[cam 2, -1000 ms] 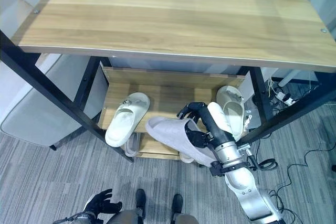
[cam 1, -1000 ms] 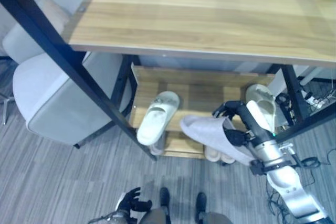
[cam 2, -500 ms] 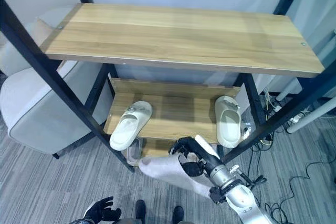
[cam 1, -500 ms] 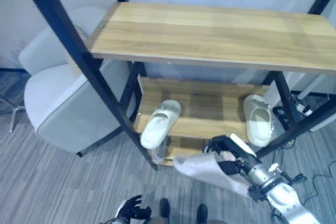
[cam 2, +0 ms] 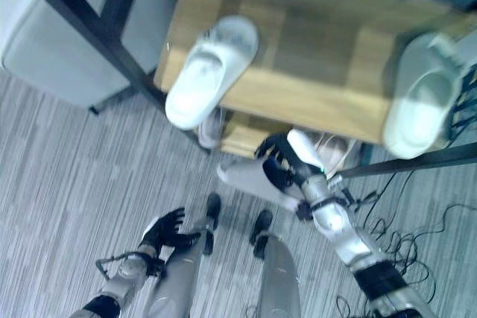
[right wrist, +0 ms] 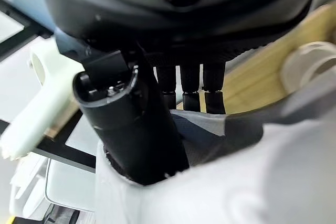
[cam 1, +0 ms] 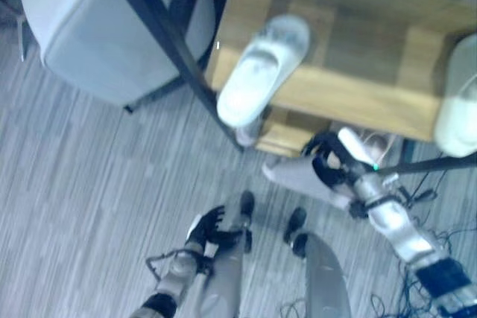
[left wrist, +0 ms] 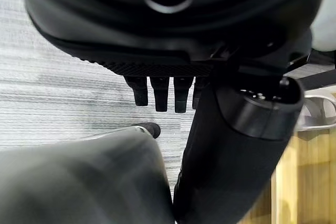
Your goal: Arrange the slippers neatly on the shoe rack.
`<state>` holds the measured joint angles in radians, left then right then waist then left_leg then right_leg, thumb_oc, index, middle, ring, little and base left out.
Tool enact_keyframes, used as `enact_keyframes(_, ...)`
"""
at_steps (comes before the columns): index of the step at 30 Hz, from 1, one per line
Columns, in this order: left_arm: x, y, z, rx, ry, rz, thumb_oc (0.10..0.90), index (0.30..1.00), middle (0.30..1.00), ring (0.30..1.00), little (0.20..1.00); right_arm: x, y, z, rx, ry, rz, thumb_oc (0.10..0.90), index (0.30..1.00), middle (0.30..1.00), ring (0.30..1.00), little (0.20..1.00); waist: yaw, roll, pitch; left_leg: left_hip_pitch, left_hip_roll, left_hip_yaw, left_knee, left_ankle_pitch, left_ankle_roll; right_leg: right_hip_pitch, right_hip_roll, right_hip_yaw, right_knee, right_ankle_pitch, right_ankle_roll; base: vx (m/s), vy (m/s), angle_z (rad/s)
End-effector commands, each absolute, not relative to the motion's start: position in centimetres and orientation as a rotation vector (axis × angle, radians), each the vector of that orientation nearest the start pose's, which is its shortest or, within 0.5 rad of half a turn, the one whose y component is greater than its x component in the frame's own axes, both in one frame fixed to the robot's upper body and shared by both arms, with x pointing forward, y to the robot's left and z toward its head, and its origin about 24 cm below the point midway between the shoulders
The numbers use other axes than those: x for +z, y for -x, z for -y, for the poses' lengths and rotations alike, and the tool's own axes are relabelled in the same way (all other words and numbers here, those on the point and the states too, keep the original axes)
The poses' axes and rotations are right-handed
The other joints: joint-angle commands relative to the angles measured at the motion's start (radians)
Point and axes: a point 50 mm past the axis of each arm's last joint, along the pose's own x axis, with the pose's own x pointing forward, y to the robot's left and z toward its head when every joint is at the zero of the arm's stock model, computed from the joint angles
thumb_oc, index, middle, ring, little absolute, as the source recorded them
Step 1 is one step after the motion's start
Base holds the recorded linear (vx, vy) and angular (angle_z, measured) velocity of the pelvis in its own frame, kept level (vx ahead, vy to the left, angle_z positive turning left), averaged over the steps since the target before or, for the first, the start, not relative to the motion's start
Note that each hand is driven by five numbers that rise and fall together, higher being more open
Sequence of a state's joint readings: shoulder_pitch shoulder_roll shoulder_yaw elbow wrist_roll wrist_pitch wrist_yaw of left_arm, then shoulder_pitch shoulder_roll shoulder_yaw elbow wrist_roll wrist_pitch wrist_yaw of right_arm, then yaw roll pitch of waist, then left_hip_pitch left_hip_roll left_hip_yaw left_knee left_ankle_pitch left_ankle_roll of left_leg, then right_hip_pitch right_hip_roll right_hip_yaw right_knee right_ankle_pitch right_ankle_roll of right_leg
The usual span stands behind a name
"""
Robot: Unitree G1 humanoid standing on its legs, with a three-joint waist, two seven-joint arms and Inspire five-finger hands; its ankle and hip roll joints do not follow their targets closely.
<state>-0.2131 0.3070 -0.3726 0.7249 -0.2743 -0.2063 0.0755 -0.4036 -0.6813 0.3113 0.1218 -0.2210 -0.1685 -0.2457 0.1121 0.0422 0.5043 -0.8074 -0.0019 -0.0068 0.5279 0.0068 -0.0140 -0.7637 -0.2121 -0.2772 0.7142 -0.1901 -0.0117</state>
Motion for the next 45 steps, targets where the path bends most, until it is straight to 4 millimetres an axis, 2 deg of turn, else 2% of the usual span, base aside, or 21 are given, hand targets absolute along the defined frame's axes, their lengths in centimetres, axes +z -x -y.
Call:
enact_keyframes(1,-6.4,-23.7,-17.2,-0.086,-0.15,-0.399,0.8,0.9,0.9,0.9,0.9,21.2,-30.1,18.4,-0.124,0.853,0.854,0.4,0.3,0.3,0.3,0.3,-0.009,0.016,-0.062,-0.174,0.056,-0.059,0.242,-0.162,-0.038,-0.175,-0.064,0.02,0.122,-0.073,0.082,-0.16,0.091,0.09)
enact_keyframes(4,-4.4,-24.8,-17.4,-0.067,-0.138,-0.295,0.8,0.9,0.9,0.9,0.9,23.9,-30.4,18.5,-0.219,0.899,0.969,0.4,0.3,0.3,0.3,0.3,0.0,0.027,-0.051,-0.338,0.051,-0.064,0.413,-0.218,-0.025,-0.321,-0.094,0.064,0.27,-0.128,0.052,-0.05,0.035,-0.05)
enact_keyframes(6,-3.8,-25.0,-17.4,-0.065,-0.128,-0.274,0.8,0.9,0.9,0.9,0.9,24.5,-30.5,18.5,-0.236,0.916,0.992,0.4,0.3,0.3,0.3,0.3,0.0,0.025,-0.057,-0.395,0.053,-0.066,0.474,-0.24,-0.019,-0.376,-0.1,0.078,0.329,-0.152,0.043,0.04,0.022,-0.08)
enact_keyframes(7,-2.6,-25.5,-17.8,-0.049,-0.116,-0.216,0.8,0.9,0.9,0.9,0.9,26.1,-30.5,18.9,-0.289,0.94,1.042,0.4,0.3,0.3,0.3,0.3,0.003,0.032,-0.048,-0.463,0.04,-0.072,0.554,-0.276,-0.01,-0.454,-0.117,0.094,0.423,-0.184,0.033,0.08,-0.007,-0.04)
enact_keyframes(11,-0.9,-25.7,-18.4,-0.025,-0.095,-0.14,0.8,0.9,0.9,0.9,0.9,28.4,-30.3,19.1,-0.366,0.998,1.118,0.4,0.3,0.3,0.3,0.3,0.003,0.033,-0.053,-0.617,0.025,-0.067,0.747,-0.351,-0.007,-0.623,-0.148,0.133,0.631,-0.263,0.018,0.12,0.005,0.06)
enact_keyframes(15,0.3,-25.7,-19.1,-0.004,-0.095,-0.093,0.8,0.9,0.9,0.9,0.9,31.0,-30.3,18.7,-0.43,1.05,1.195,0.4,0.3,0.3,0.3,0.3,0.006,0.038,-0.036,-0.736,0.024,-0.072,0.942,-0.424,-0.003,-0.746,-0.175,0.166,0.817,-0.323,0.015,0.14,0.011,0.05)
enact_keyframes(16,0.3,-25.7,-19.1,-0.002,-0.094,-0.091,0.8,0.9,0.9,0.9,0.9,31.1,-30.3,18.6,-0.43,1.05,1.197,0.4,0.3,0.3,0.3,0.3,0.005,0.037,-0.037,-0.743,0.024,-0.071,0.95,-0.429,-0.003,-0.754,-0.175,0.17,0.826,-0.327,0.016,0.14,0.008,0.01)
enact_keyframes(17,1.0,-25.8,-19.2,-0.005,-0.107,-0.064,0.8,0.9,0.9,0.9,0.9,32.9,-30.1,18.0,-0.456,1.058,1.258,0.4,0.3,0.3,0.3,0.3,0.01,0.038,-0.011,-0.763,0.023,-0.063,1.035,-0.469,-0.002,-0.788,-0.185,0.194,0.905,-0.353,0.015,0.13,-0.005,-0.01)
enact_keyframes(18,1.4,-25.9,-19.3,-0.006,-0.117,-0.05,0.8,0.9,0.9,0.9,0.9,33.7,-30.1,17.6,-0.46,1.049,1.28,0.4,0.3,0.3,0.3,0.3,0.007,0.034,0.014,-0.763,0.024,-0.055,1.075,-0.491,-0.001,-0.796,-0.187,0.212,0.953,-0.368,0.014,0.13,-0.006,-0.02)
enact_keyframes(21,1.5,-25.6,-19.6,-0.003,-0.128,-0.046,0.8,0.9,0.9,0.9,0.9,34.4,-30.2,16.8,-0.448,1.033,1.311,0.4,0.3,0.3,0.3,0.3,0.006,0.028,0.016,-0.763,0.03,-0.042,1.134,-0.533,0.0,-0.806,-0.184,0.245,1.019,-0.404,0.004,0.12,-0.021,0.04)
enact_keyframes(22,1.4,-25.2,-20.0,0.009,-0.138,-0.055,0.8,0.9,0.9,0.9,0.9,35.1,-30.3,16.2,-0.447,1.047,1.325,0.4,0.3,0.3,0.3,0.3,0.016,0.024,0.016,-0.763,0.033,-0.041,1.184,-0.569,-0.002,-0.806,-0.183,0.262,1.063,-0.429,0.001,0.12,-0.01,0.01)
enact_keyframes(28,0.4,-24.1,-20.6,0.026,-0.161,-0.099,0.8,0.9,0.9,0.9,0.9,36.5,-31.2,15.3,-0.481,1.033,1.333,0.4,0.3,0.3,0.3,0.3,0.04,0.022,0.016,-0.763,0.04,-0.053,1.286,-0.638,-0.008,-0.806,-0.177,0.302,1.181,-0.476,-0.001,0.09,0.002,-0.02)
enact_keyframes(33,-0.2,-23.6,-20.4,0.015,-0.164,-0.121,0.8,0.9,0.9,0.9,0.9,36.7,-32.1,15.5,-0.552,1.1,1.308,0.4,0.3,0.3,0.3,0.3,0.048,0.015,0.016,-0.763,0.035,-0.065,1.371,-0.693,-0.02,-0.806,-0.185,0.333,1.275,-0.524,0.0,0.07,-0.016,-0.04)
enact_keyframes(38,-0.2,-23.6,-20.4,0.027,-0.17,-0.121,0.8,0.9,0.9,0.9,0.9,36.5,-32.5,15.6,-0.613,1.114,1.293,0.4,0.3,0.3,0.3,0.3,0.051,0.013,0.016,-0.763,0.035,-0.071,1.426,-0.724,-0.027,-0.806,-0.189,0.352,1.335,-0.546,-0.006,0.05,-0.004,0.0)
enact_keyframes(45,-0.4,-23.4,-20.4,0.046,-0.167,-0.131,0.8,0.9,0.9,0.9,0.9,35.5,-34.6,14.6,-0.63,1.11,1.183,0.4,0.3,0.3,0.3,0.3,0.068,0.027,0.016,-0.763,0.043,-0.076,1.506,-0.763,-0.035,-0.806,-0.199,0.372,1.421,-0.562,-0.012,0.01,0.003,0.01)
